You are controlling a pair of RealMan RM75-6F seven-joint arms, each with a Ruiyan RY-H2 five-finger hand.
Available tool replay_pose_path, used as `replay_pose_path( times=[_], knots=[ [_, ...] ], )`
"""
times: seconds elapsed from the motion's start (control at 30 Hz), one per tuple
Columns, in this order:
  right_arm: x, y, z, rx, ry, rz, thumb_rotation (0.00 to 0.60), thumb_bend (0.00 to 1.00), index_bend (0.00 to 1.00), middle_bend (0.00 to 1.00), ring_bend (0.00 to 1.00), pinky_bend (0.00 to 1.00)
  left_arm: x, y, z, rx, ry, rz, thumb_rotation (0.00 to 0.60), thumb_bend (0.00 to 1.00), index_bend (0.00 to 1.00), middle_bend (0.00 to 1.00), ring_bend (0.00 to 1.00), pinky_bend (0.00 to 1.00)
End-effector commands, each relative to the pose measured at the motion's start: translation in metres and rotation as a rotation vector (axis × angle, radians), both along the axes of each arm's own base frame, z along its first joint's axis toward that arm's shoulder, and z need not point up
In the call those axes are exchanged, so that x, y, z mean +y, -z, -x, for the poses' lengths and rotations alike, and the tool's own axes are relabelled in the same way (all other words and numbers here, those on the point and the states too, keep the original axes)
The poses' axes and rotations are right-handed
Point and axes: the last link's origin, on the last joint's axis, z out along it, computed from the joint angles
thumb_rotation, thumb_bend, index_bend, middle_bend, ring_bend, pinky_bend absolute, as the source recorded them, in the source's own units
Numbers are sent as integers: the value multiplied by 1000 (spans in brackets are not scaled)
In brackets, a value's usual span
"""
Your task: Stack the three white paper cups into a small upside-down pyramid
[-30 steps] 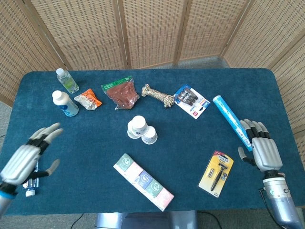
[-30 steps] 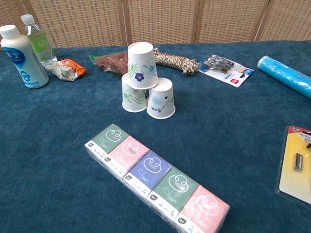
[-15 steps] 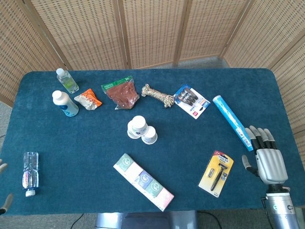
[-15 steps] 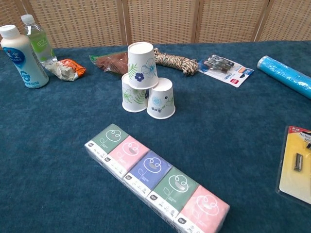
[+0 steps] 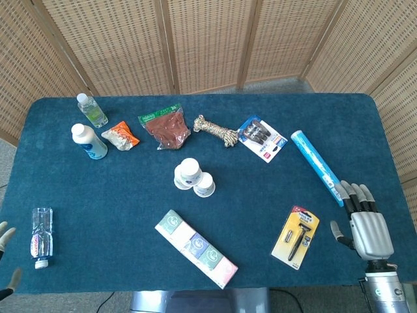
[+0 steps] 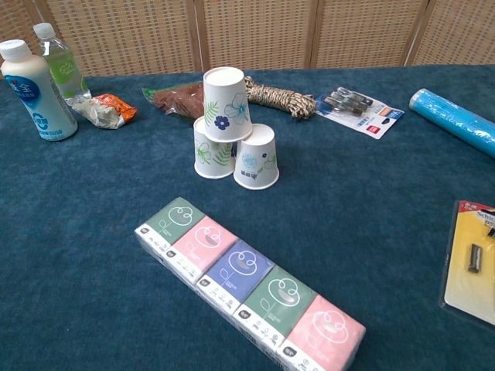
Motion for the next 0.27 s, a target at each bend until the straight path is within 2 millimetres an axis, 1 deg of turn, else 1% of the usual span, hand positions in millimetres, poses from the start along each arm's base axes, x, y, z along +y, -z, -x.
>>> replay_pose_path(
  times=[0.03,0.2,0.27],
  knots=[
    [0,4,1,-2,5,-11,600,432,0,0,0,0,6,4,-2,-5,3,3,600,489,65,0,0,0],
    [-3,12,2,0,1,-32,600,430,0,0,0,0,14,11,-1,7,-13,19,600,491,62,0,0,0],
    [-4,15,1,-6,-4,-26,600,431,0,0,0,0,17,14,-1,6,-21,28,600,491,39,0,0,0]
  ],
)
